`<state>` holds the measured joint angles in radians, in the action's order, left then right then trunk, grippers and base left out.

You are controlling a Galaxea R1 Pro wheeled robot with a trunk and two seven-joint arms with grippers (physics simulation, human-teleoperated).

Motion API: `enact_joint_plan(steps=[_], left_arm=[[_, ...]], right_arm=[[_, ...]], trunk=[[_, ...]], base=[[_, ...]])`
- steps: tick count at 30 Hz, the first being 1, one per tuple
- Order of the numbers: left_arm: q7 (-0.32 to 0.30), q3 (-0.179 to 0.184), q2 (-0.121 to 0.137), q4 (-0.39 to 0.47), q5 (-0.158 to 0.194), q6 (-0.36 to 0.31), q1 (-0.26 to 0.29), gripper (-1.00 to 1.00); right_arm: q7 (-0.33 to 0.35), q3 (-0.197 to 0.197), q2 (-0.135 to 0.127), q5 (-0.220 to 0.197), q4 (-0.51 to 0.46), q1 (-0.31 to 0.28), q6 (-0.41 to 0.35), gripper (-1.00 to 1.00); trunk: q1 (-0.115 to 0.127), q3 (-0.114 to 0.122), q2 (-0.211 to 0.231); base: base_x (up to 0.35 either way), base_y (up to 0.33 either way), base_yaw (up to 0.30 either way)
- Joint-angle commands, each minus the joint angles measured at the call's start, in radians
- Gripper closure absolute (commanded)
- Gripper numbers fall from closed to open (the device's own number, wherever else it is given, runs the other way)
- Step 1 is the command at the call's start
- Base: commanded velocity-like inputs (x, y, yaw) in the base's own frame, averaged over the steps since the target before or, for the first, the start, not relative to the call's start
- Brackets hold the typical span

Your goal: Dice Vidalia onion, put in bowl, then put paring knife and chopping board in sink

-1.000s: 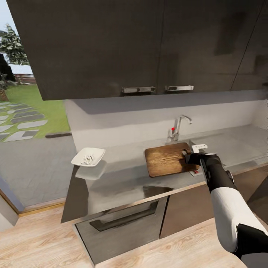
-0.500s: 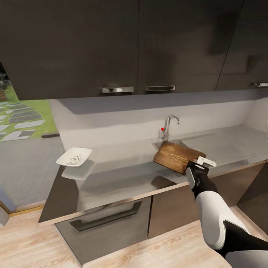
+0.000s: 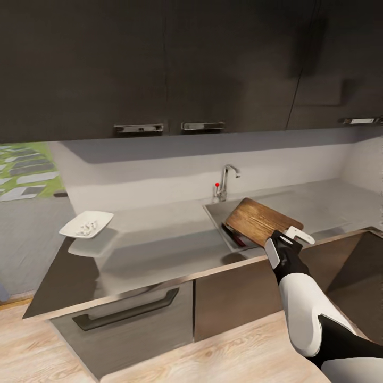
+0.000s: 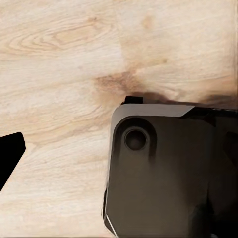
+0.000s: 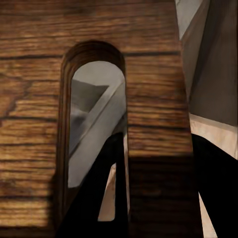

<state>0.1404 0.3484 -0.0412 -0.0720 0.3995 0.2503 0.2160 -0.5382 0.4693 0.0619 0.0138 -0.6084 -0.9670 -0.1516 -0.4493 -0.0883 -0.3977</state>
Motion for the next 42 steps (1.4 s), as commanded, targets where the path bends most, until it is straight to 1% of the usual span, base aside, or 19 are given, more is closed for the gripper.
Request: enact_joint_plan(steps=[1,5,6,8,10,13,17,26,32,36,37,38,39,40,41,42], left_arm=[[0.002,0.008,-0.004,-0.005,0.007,0.006,0.002,-1.0],[0.003,0.007,-0.012,-0.005,0.011,0.005,0.002,-1.0],[0.004,0.007,-0.013,-0.005,0.019,0.005,0.002,-1.0],[0.004,0.006,-0.014,-0.005,0.053,0.004,0.002,-1.0],[0.004,0.006,-0.014,-0.005,0.079,0.004,0.002,-1.0],[0.004,0.006,-0.014,-0.005,0.097,0.004,0.002,-1.0],[0.003,0.006,-0.014,-0.005,0.103,0.004,0.002,-1.0],[0.004,0.006,-0.013,-0.005,0.107,0.004,0.002,-1.0],[0.005,0.006,-0.011,-0.005,0.122,0.003,0.002,-1.0],[0.005,0.006,-0.011,-0.005,0.123,0.003,0.002,-1.0],[0.005,0.006,-0.011,-0.005,0.123,0.003,0.002,-1.0],[0.005,0.006,-0.011,-0.005,0.123,0.003,0.002,-1.0],[0.005,0.006,-0.011,-0.005,0.124,0.003,0.002,-1.0],[0.005,0.006,-0.011,-0.005,0.124,0.003,0.002,-1.0],[0.005,0.006,-0.011,-0.005,0.124,0.003,0.002,-1.0],[0.005,0.006,-0.011,-0.005,0.124,0.003,0.002,-1.0]], right_arm=[[-0.002,0.002,0.001,0.005,-0.003,-0.001,-0.006,1.0],[-0.003,0.002,0.002,0.004,-0.003,-0.001,-0.005,1.0],[-0.003,0.002,0.002,0.003,-0.004,-0.001,-0.005,1.0],[-0.004,0.001,0.002,-0.005,-0.005,-0.001,-0.007,1.0],[-0.004,0.0,0.002,-0.024,-0.005,-0.001,-0.007,1.0],[-0.004,-0.001,0.003,-0.048,-0.005,-0.001,-0.007,1.0],[-0.003,-0.001,0.003,-0.055,-0.005,-0.001,-0.007,1.0],[-0.003,0.0,0.001,-0.057,-0.005,-0.001,-0.006,1.0],[-0.003,0.002,0.001,-0.057,-0.005,-0.001,-0.006,1.0],[-0.004,0.004,-0.007,-0.057,-0.004,-0.001,-0.006,1.0],[-0.005,0.009,-0.008,-0.056,-0.004,-0.001,-0.006,1.0],[-0.009,0.021,-0.009,-0.056,-0.004,-0.001,-0.006,1.0],[-0.015,0.042,-0.01,-0.056,-0.005,-0.001,-0.006,1.0],[-0.025,0.086,-0.011,-0.056,-0.004,-0.001,-0.006,1.0],[-0.029,0.116,-0.011,-0.055,-0.004,-0.001,-0.006,1.0],[-0.033,0.156,-0.012,-0.054,-0.004,-0.001,-0.005,1.0]], trunk=[[-0.001,-0.002,-0.002],[-0.001,-0.002,-0.002],[-0.001,-0.002,-0.002],[-0.001,-0.002,-0.002],[-0.001,-0.002,-0.002],[-0.001,-0.002,-0.002],[-0.001,-0.002,-0.002],[-0.001,-0.002,-0.002],[-0.001,-0.002,-0.002],[-0.001,-0.002,-0.002],[-0.001,-0.002,-0.002],[-0.001,-0.002,-0.002],[-0.001,-0.002,-0.002],[-0.001,-0.002,-0.002],[-0.001,-0.002,-0.002],[-0.001,-0.002,-0.002]], base=[[0.091,-0.308,0.0],[0.167,-0.284,0.0],[0.208,-0.266,0.0],[0.217,-0.261,0.0],[0.219,-0.254,0.073],[0.144,-0.171,0.19],[0.034,-0.043,0.262],[0.002,-0.003,0.283],[0.0,0.0,0.284],[0.0,0.0,0.285],[0.0,0.0,0.285],[0.0,0.0,0.285],[0.0,0.0,0.284],[0.0,0.0,0.231],[0.0,0.0,0.148],[0.0,0.0,0.076]])
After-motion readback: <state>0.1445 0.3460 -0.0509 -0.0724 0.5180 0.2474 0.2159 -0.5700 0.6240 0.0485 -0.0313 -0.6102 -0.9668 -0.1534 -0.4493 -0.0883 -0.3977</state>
